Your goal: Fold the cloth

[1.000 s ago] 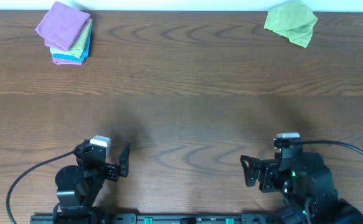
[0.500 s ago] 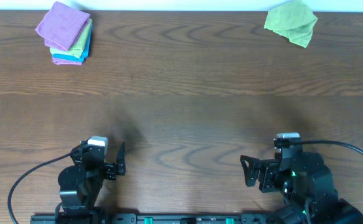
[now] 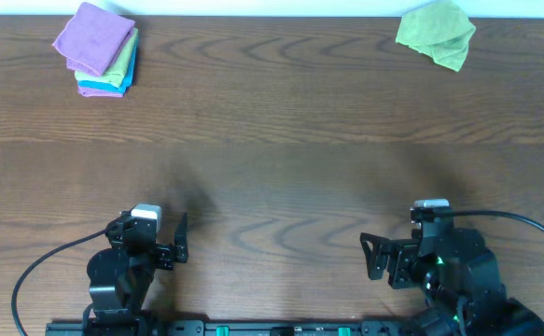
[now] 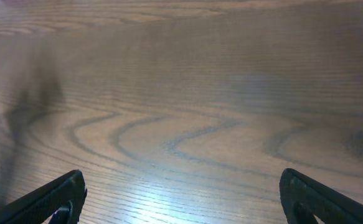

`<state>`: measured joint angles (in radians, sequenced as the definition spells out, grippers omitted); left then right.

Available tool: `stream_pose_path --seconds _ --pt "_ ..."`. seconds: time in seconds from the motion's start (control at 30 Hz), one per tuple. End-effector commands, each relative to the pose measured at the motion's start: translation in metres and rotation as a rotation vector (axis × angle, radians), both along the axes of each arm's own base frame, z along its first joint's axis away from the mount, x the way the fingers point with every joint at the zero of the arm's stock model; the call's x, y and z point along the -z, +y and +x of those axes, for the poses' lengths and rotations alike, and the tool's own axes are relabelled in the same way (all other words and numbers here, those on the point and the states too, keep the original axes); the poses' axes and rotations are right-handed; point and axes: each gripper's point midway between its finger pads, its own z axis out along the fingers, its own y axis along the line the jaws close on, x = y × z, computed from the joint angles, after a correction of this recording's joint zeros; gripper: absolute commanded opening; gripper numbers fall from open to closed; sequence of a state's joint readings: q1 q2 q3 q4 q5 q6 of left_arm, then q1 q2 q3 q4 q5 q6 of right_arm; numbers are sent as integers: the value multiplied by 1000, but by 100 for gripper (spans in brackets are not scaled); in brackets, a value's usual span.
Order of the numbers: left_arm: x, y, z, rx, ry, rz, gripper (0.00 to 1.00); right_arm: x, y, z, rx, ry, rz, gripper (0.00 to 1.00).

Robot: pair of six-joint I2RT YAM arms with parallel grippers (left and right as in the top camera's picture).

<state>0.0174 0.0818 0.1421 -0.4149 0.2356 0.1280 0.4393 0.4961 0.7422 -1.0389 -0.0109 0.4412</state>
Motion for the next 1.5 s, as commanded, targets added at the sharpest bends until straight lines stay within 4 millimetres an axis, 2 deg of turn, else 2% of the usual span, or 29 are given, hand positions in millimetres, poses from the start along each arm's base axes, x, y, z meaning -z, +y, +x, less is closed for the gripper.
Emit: stream_pose_path --seconds 0.0,0.13,0.37,0.5,0.73,0.87,1.07,1.47 --pt "8 1 -1 -13 17 -5 95 -1 1 -1 1 1 12 99" --pt "8 1 -1 -13 17 -5 95 1 -1 -2 3 7 -5 99" --pt "8 1 -1 -13 17 -5 95 -12 -47 29 234 -180 -152 99" --pt "8 1 -1 -13 17 -5 95 -3 -65 40 307 -271 -176 99" --pt "8 1 -1 -13 17 -5 95 22 -70 55 266 -409 -200 99" --pt "8 1 -1 -13 17 -5 95 47 -82 52 318 -410 -210 99" --pt "8 1 -1 -13 17 -5 95 77 -89 48 347 -395 -222 99" --pt "8 1 -1 -13 17 -5 95 70 -97 48 385 -423 -226 99"
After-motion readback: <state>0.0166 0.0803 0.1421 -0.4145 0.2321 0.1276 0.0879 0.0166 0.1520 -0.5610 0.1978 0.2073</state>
